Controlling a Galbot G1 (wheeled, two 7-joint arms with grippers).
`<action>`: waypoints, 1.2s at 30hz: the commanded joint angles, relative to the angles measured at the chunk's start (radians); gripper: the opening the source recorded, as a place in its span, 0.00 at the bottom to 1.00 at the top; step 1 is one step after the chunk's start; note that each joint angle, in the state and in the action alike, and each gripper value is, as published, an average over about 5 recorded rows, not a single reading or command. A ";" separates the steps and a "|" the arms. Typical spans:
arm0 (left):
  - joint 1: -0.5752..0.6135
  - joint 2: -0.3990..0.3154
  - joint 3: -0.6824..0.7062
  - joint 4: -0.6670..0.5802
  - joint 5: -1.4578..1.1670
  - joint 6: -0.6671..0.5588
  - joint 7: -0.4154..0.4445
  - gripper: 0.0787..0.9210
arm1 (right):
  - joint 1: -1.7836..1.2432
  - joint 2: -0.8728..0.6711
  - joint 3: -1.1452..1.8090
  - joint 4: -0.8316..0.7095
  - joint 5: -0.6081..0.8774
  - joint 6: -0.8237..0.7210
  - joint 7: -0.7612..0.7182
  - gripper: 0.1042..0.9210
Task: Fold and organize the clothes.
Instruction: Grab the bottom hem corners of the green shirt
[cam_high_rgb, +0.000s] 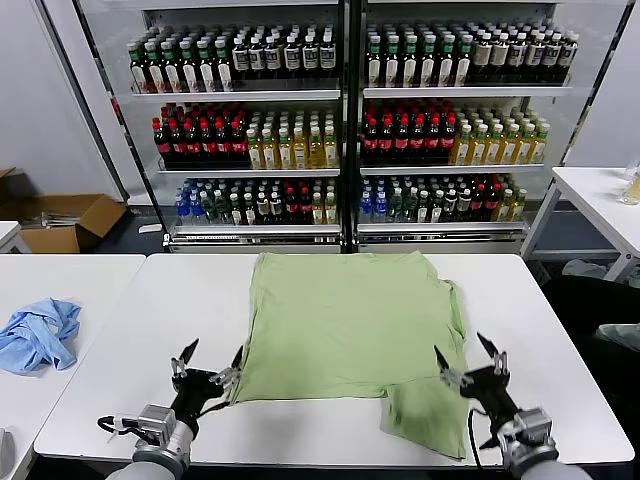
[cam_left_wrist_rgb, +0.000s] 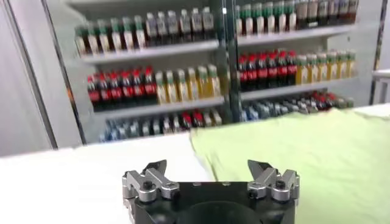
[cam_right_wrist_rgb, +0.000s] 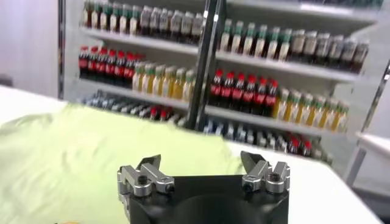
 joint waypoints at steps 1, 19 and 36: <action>0.030 0.001 0.056 -0.006 -0.061 0.164 -0.047 0.88 | -0.117 0.003 0.014 0.028 0.013 -0.021 0.028 0.88; -0.029 -0.005 0.049 0.103 -0.036 0.154 -0.111 0.88 | -0.116 0.033 -0.024 0.003 0.046 -0.027 0.051 0.87; -0.012 -0.015 0.069 0.108 -0.052 0.143 -0.090 0.53 | -0.098 0.030 -0.075 -0.018 0.124 -0.051 0.067 0.33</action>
